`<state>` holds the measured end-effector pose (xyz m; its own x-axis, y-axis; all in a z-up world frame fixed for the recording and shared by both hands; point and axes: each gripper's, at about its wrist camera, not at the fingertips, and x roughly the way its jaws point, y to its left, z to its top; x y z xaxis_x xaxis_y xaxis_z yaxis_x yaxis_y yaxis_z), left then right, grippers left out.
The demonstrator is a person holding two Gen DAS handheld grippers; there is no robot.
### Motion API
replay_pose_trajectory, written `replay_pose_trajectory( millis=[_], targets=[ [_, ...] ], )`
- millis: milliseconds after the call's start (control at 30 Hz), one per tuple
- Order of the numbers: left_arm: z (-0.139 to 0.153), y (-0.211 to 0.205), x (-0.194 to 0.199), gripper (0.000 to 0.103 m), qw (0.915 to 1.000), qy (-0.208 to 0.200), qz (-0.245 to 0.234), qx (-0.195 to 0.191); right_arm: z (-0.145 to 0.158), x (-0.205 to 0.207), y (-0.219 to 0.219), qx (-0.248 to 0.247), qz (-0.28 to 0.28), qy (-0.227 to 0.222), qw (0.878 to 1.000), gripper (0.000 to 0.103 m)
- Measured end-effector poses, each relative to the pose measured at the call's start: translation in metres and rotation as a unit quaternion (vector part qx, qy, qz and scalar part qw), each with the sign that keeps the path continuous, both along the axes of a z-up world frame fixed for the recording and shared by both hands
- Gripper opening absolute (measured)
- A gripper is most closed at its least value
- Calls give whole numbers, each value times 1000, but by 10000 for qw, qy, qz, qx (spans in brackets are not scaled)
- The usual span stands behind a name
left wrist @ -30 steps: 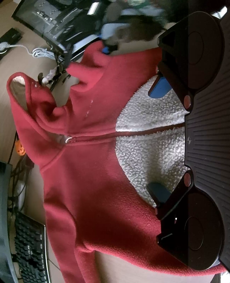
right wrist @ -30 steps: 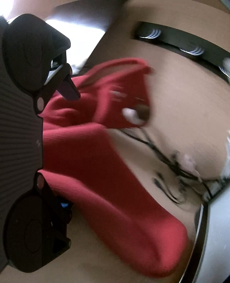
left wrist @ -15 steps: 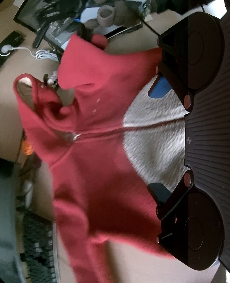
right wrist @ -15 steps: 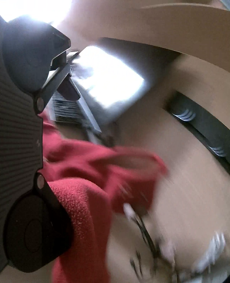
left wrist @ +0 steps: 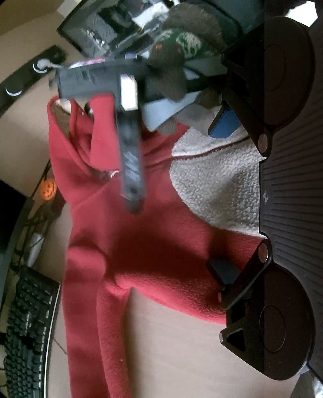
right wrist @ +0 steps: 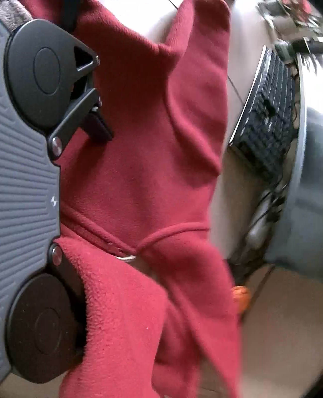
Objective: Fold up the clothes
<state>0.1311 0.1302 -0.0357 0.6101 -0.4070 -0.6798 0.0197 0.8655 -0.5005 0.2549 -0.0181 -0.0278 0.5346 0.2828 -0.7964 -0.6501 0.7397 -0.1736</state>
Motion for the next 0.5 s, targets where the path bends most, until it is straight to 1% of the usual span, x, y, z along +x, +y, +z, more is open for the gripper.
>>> replay_pose_trajectory(
  millis=[67,133,233,333,400,500],
  targets=[
    [-1,1,0,103,9998,-62,-164,-16,13,-6,-10,74,-26,-217,9997,103],
    [-2,3,0,103,9994,-112,-327,-25,26,-1,-26,225,-209,-301,9991,103],
    [-3,8,1,103,9988,-126,-468,-116,48,-2,-58,751,-661,-305,9945,103],
    [-1,9,8,103,9981,-114,-584,-128,62,-5,-72,1155,-1003,-613,9863,103],
    [-1,9,16,103,9976,-122,-668,-148,67,-2,-67,1369,-1003,-648,9834,103],
    [-1,6,23,103,9971,-81,-756,-86,66,8,-46,1709,-771,-365,9816,103]
  ],
)
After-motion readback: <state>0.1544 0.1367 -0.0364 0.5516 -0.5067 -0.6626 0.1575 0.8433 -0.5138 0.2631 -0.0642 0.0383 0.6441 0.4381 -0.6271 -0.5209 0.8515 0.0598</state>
